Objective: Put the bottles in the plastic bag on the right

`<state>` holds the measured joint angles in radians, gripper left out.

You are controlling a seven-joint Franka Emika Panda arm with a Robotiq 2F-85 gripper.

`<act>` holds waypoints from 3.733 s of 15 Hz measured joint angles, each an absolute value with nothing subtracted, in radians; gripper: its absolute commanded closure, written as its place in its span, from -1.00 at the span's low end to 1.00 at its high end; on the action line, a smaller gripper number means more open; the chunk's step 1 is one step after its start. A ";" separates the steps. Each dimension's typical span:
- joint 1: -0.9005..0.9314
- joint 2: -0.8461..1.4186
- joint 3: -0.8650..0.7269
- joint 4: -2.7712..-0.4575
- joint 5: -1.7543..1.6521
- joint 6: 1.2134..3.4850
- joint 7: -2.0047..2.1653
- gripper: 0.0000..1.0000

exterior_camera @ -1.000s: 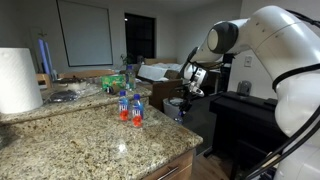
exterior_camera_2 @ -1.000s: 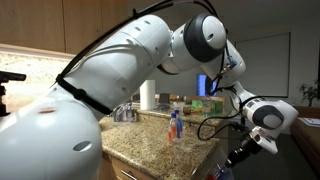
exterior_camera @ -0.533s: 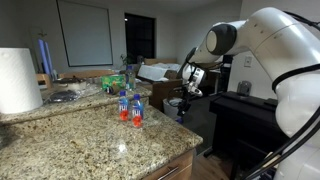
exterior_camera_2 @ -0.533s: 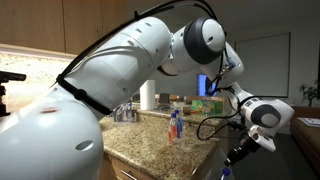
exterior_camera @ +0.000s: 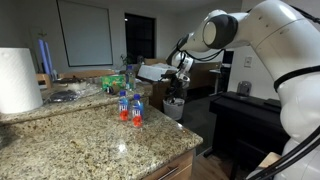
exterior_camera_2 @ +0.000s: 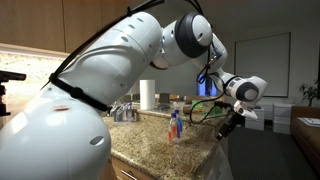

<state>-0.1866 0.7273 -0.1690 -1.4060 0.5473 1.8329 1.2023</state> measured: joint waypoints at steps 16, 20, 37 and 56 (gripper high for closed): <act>0.065 0.488 0.017 -1.321 0.336 1.573 0.969 -1.00; 0.093 0.488 0.018 -1.385 0.275 1.573 0.863 -1.00; 0.123 0.485 0.016 -1.503 0.225 1.629 0.814 -0.07; 0.123 0.479 0.018 -1.503 0.227 1.681 0.814 0.09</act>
